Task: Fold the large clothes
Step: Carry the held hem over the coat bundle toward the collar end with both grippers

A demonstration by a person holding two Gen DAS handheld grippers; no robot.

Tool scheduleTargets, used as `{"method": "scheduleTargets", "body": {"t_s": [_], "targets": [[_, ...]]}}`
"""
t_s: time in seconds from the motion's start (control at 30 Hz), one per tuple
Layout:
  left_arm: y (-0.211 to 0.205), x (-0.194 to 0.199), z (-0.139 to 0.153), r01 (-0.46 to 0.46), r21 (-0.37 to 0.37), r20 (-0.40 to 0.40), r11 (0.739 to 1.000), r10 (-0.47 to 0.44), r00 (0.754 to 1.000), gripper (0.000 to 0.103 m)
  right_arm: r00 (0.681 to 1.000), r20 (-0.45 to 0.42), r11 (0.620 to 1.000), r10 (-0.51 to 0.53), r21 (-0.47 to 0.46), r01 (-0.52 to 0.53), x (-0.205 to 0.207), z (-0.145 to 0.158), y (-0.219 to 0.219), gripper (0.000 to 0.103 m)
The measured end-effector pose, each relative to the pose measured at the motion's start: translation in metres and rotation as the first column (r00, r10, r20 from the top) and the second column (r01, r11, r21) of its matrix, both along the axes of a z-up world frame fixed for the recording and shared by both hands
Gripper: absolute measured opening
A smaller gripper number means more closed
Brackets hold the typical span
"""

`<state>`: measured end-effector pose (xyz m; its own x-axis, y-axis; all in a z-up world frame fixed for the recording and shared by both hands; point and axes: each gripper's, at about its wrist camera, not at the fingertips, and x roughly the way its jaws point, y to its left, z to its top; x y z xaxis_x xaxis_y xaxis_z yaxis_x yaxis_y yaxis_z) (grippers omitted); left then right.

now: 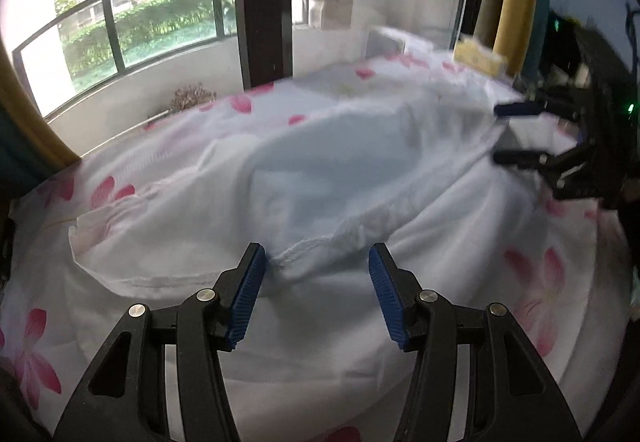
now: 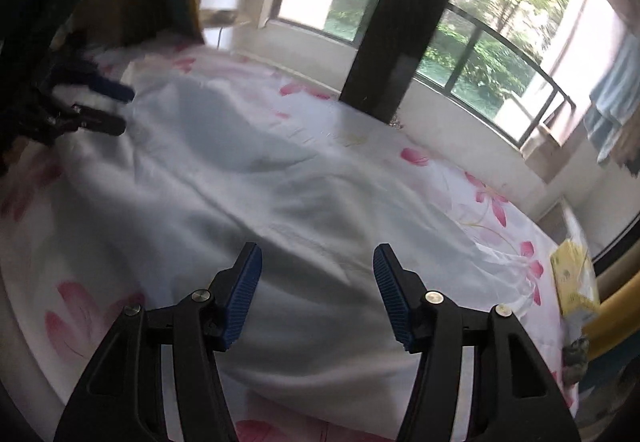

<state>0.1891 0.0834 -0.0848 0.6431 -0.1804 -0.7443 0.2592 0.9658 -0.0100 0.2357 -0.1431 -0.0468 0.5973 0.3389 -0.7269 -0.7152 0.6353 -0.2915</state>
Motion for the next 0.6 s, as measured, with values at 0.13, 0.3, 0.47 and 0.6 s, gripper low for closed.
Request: {"method": "scheduleTargets", "body": {"t_s": [0.13,0.3,0.47,0.6], "targets": [[-0.003,0.002,-0.004,0.009,0.038,0.004,0.999,-0.009,1.000,0.056,1.000,0.011,1.000,-0.014,-0.019,0.014,0.003,-0.008,0.002,0.037],[0.005,0.009,0.001,-0.015,0.045,-0.001,0.999,0.015,1.000,0.015,1.000,0.008,0.999,-0.030,0.020,0.030,0.007,0.004,-0.001,0.002],[0.003,0.009,0.019,0.001,0.049,0.049,0.999,-0.003,0.999,0.005,0.998,0.040,0.997,-0.038,0.072,0.035,0.015,0.022,0.001,0.001],[0.000,0.012,0.032,-0.004,0.049,0.070,0.999,0.001,0.998,0.005,0.997,0.057,0.994,-0.051,0.102,0.045,0.028,0.036,0.004,0.001]]}}
